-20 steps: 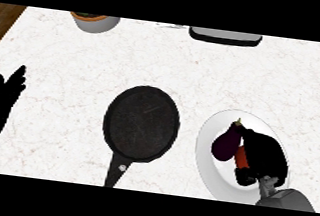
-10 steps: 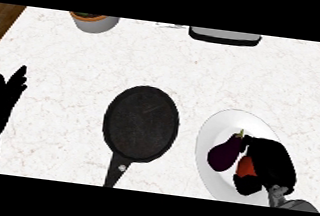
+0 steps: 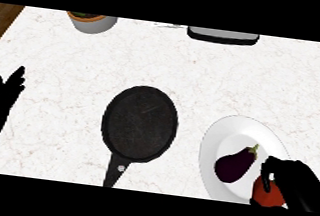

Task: Pick the bell pepper from the plate and place it in the pan

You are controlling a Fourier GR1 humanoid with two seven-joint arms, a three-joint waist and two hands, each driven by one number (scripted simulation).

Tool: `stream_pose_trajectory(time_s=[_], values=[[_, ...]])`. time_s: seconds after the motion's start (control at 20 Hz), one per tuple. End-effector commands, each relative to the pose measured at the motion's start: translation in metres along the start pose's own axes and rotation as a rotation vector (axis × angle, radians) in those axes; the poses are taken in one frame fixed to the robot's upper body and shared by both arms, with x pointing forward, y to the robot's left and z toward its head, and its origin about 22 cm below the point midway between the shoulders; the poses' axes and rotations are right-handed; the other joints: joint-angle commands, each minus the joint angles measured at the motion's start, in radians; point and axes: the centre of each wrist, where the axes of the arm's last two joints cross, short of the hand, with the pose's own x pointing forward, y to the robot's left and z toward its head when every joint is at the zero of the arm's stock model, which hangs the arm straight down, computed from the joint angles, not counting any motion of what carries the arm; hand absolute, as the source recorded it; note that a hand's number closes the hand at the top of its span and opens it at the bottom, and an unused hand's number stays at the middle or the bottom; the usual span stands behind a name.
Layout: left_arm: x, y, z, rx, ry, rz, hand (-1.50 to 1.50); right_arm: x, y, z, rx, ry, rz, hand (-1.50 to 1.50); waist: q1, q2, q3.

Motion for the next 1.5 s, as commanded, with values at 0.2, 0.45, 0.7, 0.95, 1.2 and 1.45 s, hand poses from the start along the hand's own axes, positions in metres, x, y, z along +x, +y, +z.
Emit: stream_pose_trajectory(time_s=[0.2, 0.45, 0.7, 0.95, 1.2, 1.45], values=[[0.013, -0.003, -0.008, 0.013, -0.010, 0.010, 0.00, 0.032, -0.044, 0.012, -0.439, -0.255, -0.158, 1.50, -0.006, 0.000, 0.000], [0.003, 0.006, 0.005, -0.003, 0.004, 0.013, 0.00, 0.062, -0.062, 0.035, -0.447, -0.294, -0.219, 1.50, 0.008, 0.000, 0.000], [-0.003, -0.004, 0.001, -0.032, -0.006, -0.003, 0.00, 0.106, -0.064, -0.025, -0.405, -0.310, -0.276, 1.50, 0.021, 0.005, -0.001], [0.006, -0.015, 0.000, -0.029, -0.006, -0.010, 0.00, 0.151, -0.086, -0.055, -0.390, -0.296, -0.393, 1.50, 0.026, 0.005, -0.001], [0.020, -0.001, 0.006, -0.016, -0.011, 0.004, 0.00, 0.179, -0.061, -0.100, -0.339, -0.264, -0.453, 1.50, 0.030, 0.004, 0.000], [0.032, 0.004, -0.009, -0.021, -0.018, -0.004, 0.00, 0.191, -0.049, -0.154, -0.297, -0.222, -0.458, 1.50, 0.037, 0.009, 0.000]])
